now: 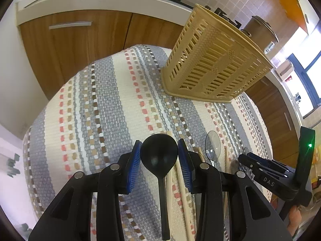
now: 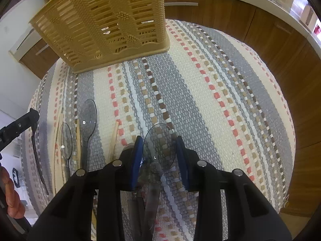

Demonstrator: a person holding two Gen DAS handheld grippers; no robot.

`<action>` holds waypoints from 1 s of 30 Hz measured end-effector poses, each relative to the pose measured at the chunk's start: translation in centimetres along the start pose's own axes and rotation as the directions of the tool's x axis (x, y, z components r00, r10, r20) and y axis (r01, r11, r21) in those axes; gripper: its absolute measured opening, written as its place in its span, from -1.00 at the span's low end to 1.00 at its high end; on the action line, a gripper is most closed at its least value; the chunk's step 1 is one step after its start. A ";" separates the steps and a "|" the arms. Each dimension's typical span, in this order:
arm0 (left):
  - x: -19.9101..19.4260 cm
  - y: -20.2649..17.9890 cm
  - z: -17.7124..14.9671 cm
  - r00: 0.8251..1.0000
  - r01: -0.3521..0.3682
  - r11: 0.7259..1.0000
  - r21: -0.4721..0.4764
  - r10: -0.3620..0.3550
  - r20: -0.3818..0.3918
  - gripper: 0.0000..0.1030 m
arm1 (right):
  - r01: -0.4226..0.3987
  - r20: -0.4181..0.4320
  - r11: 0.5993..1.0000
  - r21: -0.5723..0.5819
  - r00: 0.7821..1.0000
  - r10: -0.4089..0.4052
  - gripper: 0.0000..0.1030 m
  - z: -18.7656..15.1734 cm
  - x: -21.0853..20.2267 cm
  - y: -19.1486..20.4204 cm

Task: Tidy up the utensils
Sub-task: 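Lift the black ladle with the left tool and drop it into the tan holder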

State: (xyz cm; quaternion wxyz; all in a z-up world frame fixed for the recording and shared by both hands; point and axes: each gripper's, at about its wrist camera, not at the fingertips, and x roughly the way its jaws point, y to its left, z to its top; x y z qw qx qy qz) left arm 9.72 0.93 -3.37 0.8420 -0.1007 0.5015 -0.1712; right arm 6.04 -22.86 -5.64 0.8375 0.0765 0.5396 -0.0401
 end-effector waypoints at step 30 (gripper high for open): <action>-13.1 -10.9 12.9 0.748 -0.065 0.982 0.180 -0.071 0.660 -0.33 | -0.056 0.789 0.996 -0.066 0.608 0.087 -0.41 10.9 -20.9 0.0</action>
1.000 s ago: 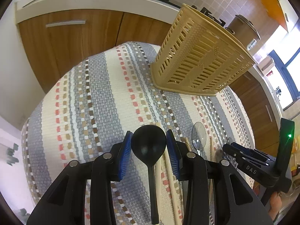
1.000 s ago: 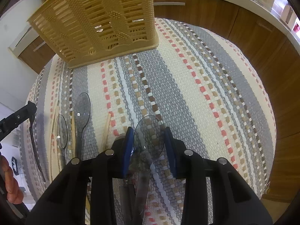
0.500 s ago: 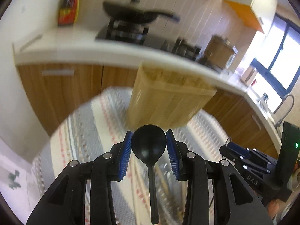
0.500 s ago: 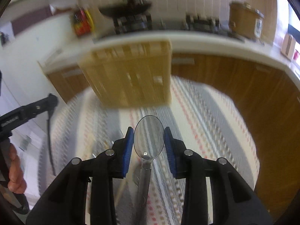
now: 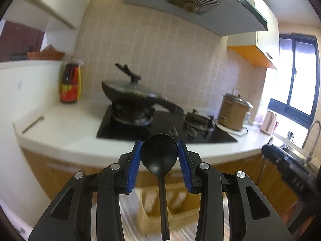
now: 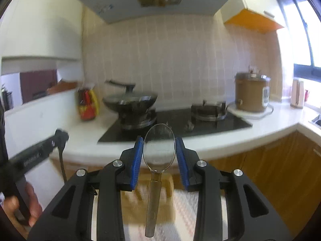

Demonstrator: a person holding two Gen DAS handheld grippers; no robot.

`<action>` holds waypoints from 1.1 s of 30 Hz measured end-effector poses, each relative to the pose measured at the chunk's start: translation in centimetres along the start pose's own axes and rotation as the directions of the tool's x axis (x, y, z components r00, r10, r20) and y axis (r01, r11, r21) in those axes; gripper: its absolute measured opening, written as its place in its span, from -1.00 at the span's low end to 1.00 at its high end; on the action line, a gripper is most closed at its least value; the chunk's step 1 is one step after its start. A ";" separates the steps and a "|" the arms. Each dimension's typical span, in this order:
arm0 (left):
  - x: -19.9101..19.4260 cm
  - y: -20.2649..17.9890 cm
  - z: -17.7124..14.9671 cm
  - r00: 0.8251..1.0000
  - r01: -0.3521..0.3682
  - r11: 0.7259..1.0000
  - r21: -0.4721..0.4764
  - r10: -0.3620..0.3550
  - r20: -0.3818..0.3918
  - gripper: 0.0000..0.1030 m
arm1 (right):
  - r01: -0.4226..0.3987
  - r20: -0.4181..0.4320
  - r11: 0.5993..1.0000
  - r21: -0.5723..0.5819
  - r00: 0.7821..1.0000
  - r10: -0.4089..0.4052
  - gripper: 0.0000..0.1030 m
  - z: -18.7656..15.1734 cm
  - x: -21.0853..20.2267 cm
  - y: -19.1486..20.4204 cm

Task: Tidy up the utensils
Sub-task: 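Lift the black ladle with the left tool and drop it into the tan holder, then lower the left tool to a wooden chopstick while the right tool grasps a clear spoon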

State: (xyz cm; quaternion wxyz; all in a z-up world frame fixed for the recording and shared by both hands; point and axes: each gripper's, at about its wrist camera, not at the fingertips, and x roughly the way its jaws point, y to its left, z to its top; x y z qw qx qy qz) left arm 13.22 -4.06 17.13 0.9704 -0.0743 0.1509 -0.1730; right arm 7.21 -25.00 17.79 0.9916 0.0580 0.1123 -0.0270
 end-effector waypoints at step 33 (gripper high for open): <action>4.3 1.7 -3.9 1.000 0.025 1.000 0.015 -0.025 0.000 -0.16 | 0.050 0.054 0.996 -0.070 0.997 -0.046 0.26 -4.2 6.4 -0.5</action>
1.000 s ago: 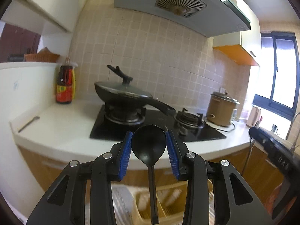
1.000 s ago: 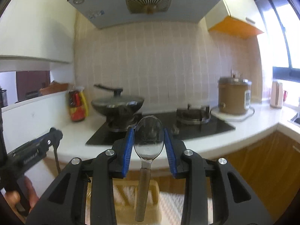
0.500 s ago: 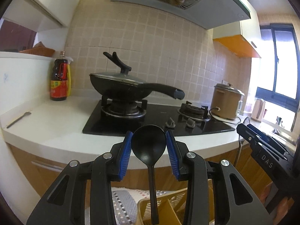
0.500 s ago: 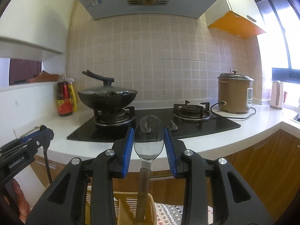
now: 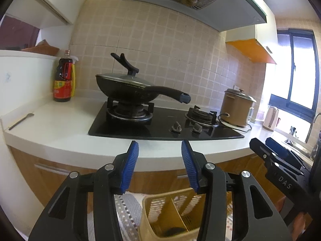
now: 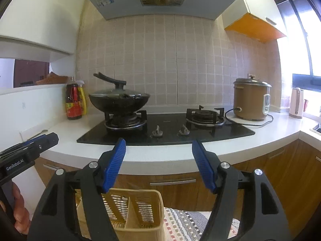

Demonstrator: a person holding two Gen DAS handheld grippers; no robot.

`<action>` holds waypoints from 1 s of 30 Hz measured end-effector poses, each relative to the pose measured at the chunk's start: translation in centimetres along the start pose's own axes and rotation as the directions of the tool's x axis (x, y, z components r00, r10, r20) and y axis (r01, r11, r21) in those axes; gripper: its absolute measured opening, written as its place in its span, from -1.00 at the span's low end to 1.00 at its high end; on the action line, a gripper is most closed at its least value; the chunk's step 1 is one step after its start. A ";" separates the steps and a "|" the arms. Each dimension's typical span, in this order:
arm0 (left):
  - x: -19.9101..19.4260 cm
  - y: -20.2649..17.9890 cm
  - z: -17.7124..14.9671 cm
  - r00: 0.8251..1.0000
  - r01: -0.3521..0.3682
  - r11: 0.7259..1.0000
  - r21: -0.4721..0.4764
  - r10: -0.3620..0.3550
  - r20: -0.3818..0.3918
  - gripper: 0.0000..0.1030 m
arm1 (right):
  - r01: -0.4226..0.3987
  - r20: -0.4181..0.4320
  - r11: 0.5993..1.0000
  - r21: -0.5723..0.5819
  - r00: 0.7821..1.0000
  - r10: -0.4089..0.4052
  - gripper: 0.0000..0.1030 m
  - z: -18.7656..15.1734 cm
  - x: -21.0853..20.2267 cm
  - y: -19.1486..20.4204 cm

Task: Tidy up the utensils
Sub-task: 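Lower the left tool to a wooden chopstick while the right tool grasps a clear spoon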

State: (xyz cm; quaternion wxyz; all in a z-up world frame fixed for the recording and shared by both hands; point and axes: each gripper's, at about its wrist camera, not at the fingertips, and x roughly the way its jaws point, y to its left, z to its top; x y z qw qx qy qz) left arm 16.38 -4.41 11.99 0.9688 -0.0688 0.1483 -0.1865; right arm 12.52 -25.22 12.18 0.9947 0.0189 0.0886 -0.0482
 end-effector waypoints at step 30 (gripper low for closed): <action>-6.9 4.4 -13.8 0.806 -0.024 0.990 -0.142 -0.065 -0.588 -0.16 | -0.117 -0.646 0.989 0.090 0.749 0.148 -0.05 -11.7 -6.8 -0.5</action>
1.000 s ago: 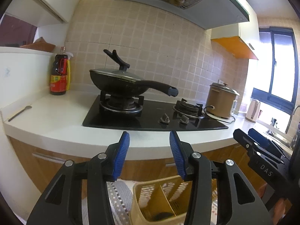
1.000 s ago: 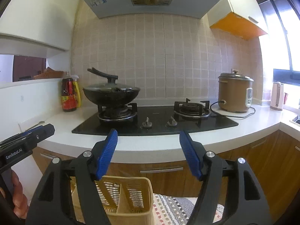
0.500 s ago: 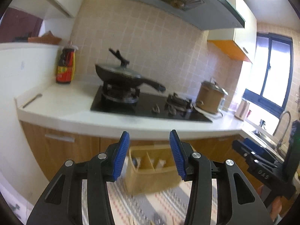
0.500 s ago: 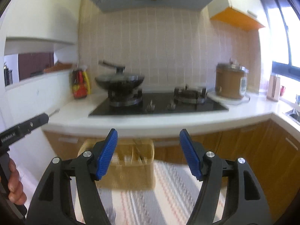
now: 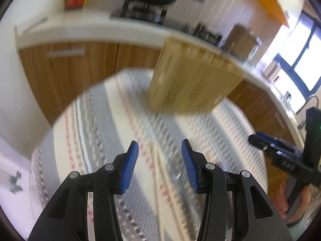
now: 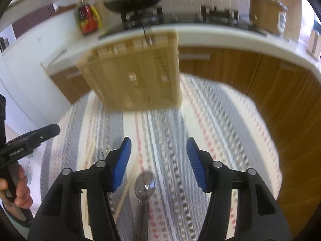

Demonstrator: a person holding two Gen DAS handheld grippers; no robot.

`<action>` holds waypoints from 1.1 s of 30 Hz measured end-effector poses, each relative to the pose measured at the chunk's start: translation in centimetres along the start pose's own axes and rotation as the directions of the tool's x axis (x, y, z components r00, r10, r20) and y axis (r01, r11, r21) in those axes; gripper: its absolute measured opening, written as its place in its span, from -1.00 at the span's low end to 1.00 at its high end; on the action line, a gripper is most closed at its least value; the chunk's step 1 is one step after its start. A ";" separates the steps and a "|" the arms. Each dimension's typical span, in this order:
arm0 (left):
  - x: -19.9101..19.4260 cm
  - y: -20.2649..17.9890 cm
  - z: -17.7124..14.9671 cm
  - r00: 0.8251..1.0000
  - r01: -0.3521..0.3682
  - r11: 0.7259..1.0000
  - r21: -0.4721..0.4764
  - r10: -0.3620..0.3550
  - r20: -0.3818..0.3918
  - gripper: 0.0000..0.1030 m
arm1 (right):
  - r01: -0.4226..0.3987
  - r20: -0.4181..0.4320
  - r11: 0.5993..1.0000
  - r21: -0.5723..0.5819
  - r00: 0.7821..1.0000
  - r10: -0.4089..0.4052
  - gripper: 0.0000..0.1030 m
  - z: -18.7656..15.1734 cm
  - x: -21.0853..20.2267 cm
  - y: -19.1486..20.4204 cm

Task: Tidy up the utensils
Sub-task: 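Lower the left tool to a wooden chopstick while the right tool grasps a clear spoon, then close the left tool on the wooden chopstick and lift it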

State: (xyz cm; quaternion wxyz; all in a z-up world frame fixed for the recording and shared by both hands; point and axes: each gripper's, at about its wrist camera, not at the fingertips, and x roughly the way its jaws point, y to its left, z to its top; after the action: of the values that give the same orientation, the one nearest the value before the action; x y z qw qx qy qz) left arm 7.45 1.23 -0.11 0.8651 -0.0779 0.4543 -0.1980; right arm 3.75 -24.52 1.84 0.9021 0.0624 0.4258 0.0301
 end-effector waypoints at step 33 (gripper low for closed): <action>4.7 -2.5 -4.7 0.982 -0.168 0.967 0.193 0.182 -0.052 -0.89 | 0.089 -0.236 0.976 -0.200 0.962 -0.136 -0.91 -6.3 4.5 3.6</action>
State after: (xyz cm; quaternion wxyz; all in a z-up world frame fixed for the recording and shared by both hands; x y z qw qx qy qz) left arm 5.35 -2.79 -5.61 0.8664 0.0514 0.4685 -0.1653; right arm 1.80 -19.93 -5.09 0.8439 -0.0515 0.5334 0.0261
